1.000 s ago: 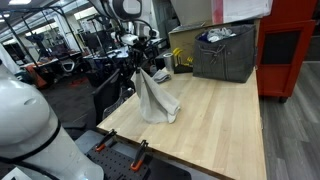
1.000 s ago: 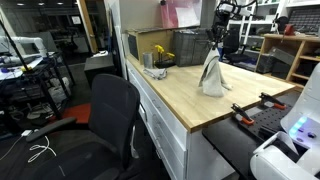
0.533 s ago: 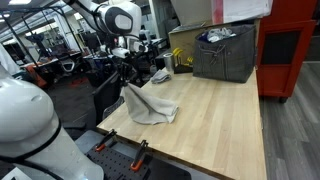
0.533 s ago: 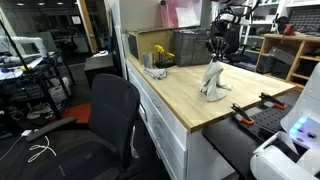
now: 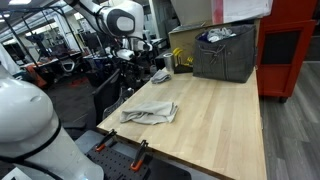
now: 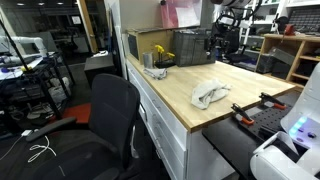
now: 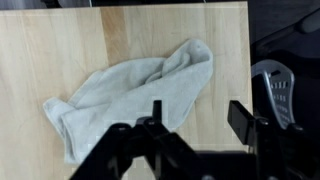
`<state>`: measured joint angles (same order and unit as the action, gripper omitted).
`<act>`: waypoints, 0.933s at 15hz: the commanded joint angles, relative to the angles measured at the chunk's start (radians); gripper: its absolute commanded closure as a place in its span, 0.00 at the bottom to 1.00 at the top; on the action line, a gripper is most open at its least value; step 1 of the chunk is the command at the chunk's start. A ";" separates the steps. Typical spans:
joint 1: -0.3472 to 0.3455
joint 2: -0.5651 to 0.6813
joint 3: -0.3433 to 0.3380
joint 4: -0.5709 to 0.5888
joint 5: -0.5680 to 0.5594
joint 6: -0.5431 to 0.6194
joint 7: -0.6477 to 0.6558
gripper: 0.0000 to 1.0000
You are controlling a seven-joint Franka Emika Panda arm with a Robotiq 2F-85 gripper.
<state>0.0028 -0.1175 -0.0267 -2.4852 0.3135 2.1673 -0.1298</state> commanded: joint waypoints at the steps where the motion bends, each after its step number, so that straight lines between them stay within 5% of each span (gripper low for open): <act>1: -0.032 0.075 -0.030 0.003 -0.004 0.157 -0.014 0.00; 6: -0.094 0.250 -0.077 0.046 0.027 0.309 -0.056 0.00; 14: -0.232 0.456 -0.069 0.146 -0.020 0.279 -0.240 0.00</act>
<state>-0.1870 0.2788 -0.1067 -2.3911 0.3169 2.4751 -0.2981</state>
